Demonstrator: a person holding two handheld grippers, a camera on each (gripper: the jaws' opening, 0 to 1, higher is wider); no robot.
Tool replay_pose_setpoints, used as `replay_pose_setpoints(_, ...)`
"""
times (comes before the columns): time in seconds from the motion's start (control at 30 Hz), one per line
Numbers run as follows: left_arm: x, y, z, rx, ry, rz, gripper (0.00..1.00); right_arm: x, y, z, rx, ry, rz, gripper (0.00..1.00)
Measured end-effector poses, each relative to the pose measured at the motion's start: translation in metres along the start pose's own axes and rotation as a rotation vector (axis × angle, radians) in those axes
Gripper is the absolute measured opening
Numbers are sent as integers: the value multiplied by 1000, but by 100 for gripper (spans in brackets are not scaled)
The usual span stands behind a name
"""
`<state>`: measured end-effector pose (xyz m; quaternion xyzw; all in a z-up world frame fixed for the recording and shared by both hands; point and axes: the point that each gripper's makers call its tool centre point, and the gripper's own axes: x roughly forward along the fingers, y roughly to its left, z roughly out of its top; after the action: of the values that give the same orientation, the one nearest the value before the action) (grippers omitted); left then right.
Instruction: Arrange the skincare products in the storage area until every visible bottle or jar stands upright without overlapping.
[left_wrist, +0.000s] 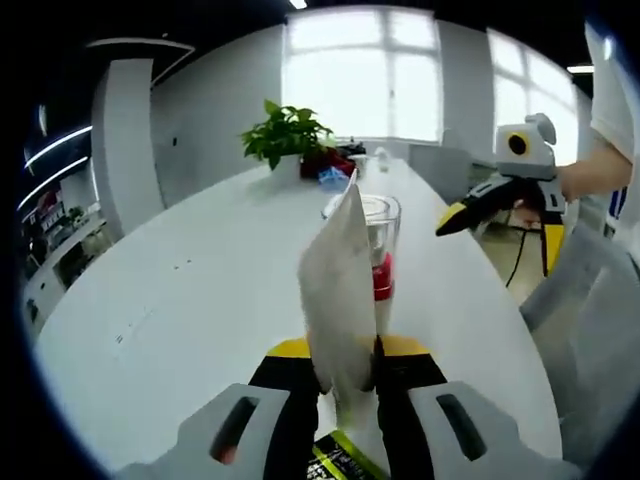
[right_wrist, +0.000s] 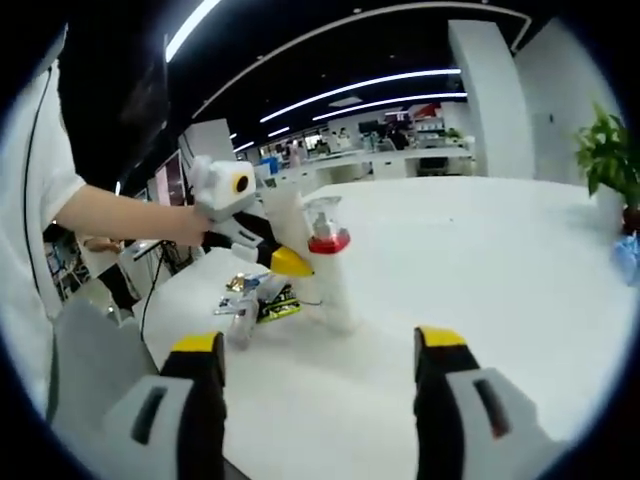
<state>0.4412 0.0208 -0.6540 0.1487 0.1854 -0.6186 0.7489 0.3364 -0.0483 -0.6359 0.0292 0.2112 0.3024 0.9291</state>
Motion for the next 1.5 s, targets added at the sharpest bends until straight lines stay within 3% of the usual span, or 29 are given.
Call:
replay_pose_setpoints(0.23, 0, 0, 0, -25, -4, -4, 18, -2, -1, -1, 2, 6, -8, 79)
replay_pose_setpoints(0.53, -2, 0, -5, -32, 23, 9, 29, -3, -1, 2, -4, 6, -6, 79)
replay_pose_setpoints(0.73, -15, -2, -7, -52, 36, 27, 35, -4, 3, 5, -7, -1, -4, 80)
replay_pose_setpoints(0.97, -38, -1, -19, -164, 61, 98, 53, -6, 10, 8, -17, -7, -1, 83)
replay_pose_setpoints(1.23, -74, -7, -42, -301, 101, 204, 63, -12, 21, 10, -23, -14, 3, 85)
replay_pose_setpoints(1.5, -111, -28, -51, -352, 81, 284, 71, -15, 35, 5, -14, -13, 14, 89)
